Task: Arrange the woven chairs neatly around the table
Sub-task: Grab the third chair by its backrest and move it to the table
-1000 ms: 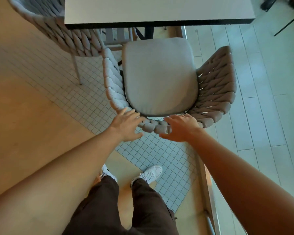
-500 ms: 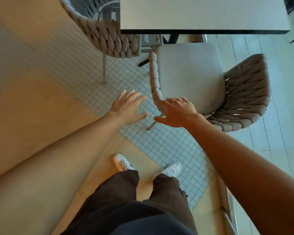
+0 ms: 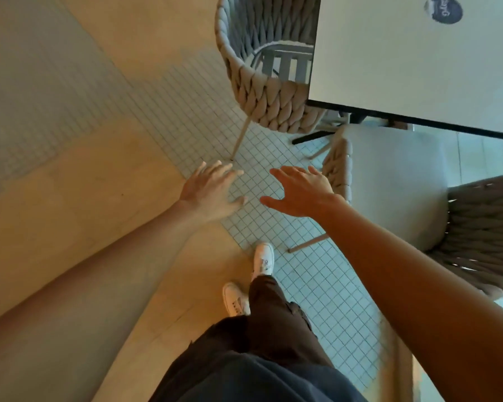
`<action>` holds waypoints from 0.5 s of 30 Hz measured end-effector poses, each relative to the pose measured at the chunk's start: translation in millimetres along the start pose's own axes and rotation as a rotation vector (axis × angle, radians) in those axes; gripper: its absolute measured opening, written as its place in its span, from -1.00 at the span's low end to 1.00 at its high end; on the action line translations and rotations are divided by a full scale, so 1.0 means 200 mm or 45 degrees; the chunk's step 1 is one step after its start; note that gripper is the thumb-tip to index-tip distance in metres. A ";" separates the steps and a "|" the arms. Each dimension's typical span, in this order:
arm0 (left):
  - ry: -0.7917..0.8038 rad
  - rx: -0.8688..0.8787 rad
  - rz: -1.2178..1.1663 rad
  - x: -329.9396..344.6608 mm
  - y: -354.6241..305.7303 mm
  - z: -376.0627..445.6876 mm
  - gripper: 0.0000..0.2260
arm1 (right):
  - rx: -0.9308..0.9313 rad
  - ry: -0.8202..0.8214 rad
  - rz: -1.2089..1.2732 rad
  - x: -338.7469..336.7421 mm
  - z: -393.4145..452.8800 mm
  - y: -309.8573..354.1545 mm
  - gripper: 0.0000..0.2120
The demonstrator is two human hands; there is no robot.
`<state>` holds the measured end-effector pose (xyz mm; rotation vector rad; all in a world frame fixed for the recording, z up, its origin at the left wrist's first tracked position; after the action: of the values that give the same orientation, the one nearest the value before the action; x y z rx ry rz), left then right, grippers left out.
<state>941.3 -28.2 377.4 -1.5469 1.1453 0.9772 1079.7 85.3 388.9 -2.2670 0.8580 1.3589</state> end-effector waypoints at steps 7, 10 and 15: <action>-0.037 -0.151 0.002 -0.15 0.42 0.10 -0.30 | -0.114 0.013 -0.052 -0.22 0.45 0.23 -0.15; -0.045 -0.207 0.011 -0.24 0.61 0.20 -0.30 | -0.144 0.018 -0.044 -0.31 0.68 0.26 -0.16; -0.088 -0.272 0.014 -0.41 0.87 0.38 -0.32 | -0.166 0.030 -0.048 -0.49 1.02 0.26 -0.13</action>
<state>748.7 43.6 397.4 -1.6625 1.0287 1.1828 875.8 196.2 378.1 -2.3892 0.7503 1.4114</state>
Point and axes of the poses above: each hand's wrist, its own z-axis towards the middle knuckle, its own x-axis out of the palm, y = z × x, the point moved 8 cm from there along z, towards the middle knuckle, and after that the axes turned 12 degrees about x, right-handed, at the moved point
